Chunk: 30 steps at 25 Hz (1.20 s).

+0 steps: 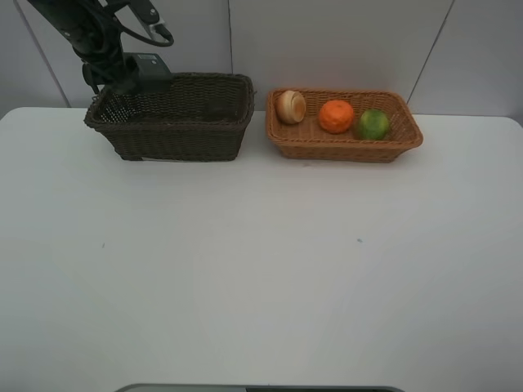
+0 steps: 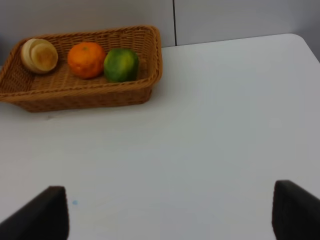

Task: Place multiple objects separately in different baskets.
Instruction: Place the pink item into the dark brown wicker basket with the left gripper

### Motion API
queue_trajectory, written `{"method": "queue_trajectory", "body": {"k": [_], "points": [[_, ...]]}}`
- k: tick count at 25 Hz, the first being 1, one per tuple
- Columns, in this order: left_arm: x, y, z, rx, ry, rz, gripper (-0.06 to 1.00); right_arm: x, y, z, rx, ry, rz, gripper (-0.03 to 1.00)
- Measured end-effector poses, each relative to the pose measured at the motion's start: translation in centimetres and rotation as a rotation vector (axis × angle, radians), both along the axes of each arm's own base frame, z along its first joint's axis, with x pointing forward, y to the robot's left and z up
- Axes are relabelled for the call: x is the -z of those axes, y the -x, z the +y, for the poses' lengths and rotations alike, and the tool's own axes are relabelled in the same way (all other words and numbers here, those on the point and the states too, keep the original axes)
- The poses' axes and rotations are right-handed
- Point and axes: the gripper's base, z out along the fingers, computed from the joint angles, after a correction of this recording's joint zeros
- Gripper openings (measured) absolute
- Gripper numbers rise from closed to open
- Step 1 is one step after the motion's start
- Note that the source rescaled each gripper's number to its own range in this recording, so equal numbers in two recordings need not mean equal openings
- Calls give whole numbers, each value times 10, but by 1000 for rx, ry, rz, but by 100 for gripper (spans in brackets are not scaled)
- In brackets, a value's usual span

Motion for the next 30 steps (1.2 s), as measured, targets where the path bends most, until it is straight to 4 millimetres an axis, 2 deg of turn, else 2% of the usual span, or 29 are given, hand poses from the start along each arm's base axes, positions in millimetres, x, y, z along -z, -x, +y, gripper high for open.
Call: {"method": "queue_trajectory", "body": {"k": [6, 12, 20, 28, 30], "points": [[29, -15, -4, -7, 27, -35, 84, 0, 0, 0, 0, 0, 0, 76], [44, -19, -6, -24, 58, -11, 84, 0, 0, 0, 0, 0, 0, 76], [54, -18, -9, -48, 99, 33, 84, 0, 0, 0, -1, -1, 0, 76], [54, -17, -11, -66, 133, 53, 84, 0, 0, 0, -1, -1, 0, 76], [54, -17, -13, -64, 137, 45, 91, 0, 0, 0, -1, -1, 0, 76]]}}
